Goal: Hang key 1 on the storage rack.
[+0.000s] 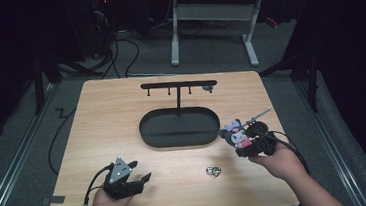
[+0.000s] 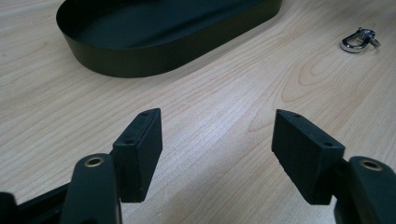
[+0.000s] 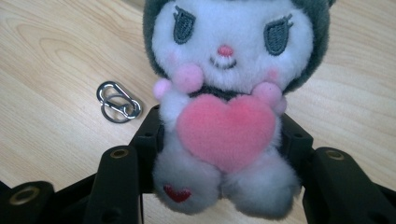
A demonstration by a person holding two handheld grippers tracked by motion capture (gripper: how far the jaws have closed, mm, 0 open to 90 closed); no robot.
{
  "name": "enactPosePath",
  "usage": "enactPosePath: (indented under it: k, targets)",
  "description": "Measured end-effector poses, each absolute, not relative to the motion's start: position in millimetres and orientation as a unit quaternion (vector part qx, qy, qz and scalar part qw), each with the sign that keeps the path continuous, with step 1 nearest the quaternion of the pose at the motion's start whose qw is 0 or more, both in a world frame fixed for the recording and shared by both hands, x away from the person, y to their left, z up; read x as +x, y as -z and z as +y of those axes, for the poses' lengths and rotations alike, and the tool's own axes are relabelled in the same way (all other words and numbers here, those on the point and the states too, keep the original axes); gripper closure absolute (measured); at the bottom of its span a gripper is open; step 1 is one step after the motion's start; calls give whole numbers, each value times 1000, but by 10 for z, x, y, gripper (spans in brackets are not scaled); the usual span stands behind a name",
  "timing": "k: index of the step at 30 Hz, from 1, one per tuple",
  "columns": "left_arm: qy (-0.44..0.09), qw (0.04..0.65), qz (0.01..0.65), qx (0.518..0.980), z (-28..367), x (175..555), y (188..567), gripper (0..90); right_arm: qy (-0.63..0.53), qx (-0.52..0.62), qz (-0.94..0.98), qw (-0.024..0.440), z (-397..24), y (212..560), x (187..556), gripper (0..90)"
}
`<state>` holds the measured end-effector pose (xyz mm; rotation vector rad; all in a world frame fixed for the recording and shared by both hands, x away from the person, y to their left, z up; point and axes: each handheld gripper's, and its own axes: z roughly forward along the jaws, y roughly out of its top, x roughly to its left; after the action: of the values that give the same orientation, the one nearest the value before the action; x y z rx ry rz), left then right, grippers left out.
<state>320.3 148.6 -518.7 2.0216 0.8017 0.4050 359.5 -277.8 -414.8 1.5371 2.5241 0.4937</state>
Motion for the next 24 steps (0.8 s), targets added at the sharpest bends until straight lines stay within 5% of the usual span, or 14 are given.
enactPosePath:
  k: [24]
  targets:
    - [-167,448,318,819,1468,3199,5190,334,-171,507,841,75,-2657,3903,3744,486]
